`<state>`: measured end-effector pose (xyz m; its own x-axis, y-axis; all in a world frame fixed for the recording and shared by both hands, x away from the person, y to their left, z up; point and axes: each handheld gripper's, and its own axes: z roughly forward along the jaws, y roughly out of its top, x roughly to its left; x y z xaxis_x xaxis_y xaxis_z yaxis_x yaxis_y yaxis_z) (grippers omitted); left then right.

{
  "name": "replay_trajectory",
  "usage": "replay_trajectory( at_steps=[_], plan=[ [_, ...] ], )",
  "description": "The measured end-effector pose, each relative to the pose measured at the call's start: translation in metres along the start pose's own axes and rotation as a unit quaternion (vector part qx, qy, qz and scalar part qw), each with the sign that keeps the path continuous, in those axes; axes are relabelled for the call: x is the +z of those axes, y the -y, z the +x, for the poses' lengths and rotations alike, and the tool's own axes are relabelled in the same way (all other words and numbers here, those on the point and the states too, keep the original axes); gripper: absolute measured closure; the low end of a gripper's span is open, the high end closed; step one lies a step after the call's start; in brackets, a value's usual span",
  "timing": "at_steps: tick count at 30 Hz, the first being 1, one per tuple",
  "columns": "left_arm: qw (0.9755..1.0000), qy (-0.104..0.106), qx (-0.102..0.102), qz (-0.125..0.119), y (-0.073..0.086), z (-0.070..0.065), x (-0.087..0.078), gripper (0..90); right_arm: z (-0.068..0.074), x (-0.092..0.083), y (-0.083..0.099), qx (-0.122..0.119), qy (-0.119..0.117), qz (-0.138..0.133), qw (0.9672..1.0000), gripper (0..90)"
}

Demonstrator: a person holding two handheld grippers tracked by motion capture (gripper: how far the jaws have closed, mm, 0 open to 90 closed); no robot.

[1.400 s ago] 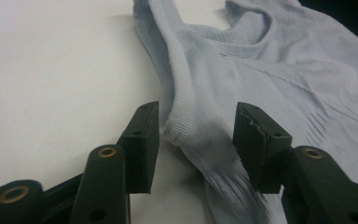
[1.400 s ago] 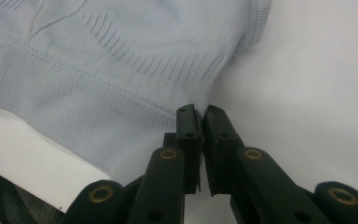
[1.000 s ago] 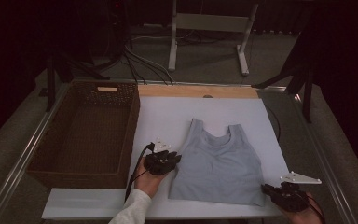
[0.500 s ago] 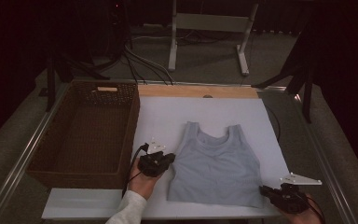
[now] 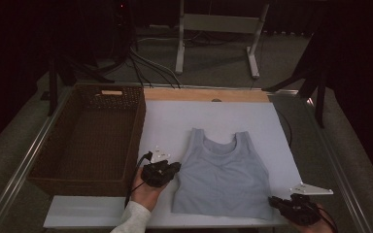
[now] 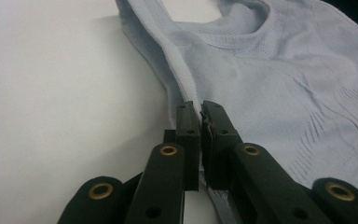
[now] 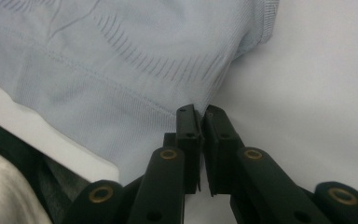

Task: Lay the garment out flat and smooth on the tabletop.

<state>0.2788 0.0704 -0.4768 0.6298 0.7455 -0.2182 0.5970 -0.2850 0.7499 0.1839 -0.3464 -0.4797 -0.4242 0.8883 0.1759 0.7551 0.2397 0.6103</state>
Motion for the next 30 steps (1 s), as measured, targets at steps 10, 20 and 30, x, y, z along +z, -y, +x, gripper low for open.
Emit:
replay_trajectory(
  at_steps=[10,20,30],
  plan=[
    [1.0,0.006,0.002,-0.007,-0.001,-0.004,0.003,86.5,-0.008,-0.006,-0.004,0.008,0.016,-0.023,0.9996,64.1],
    [0.9999,0.006,0.004,-0.009,-0.001,-0.004,0.003,86.5,-0.023,0.008,-0.043,0.019,0.046,-0.061,0.9969,48.7],
    [1.0,0.003,0.002,-0.009,0.0,-0.002,0.002,86.7,-0.032,0.041,-0.058,0.03,0.042,-0.017,0.9985,65.1]
  ],
)
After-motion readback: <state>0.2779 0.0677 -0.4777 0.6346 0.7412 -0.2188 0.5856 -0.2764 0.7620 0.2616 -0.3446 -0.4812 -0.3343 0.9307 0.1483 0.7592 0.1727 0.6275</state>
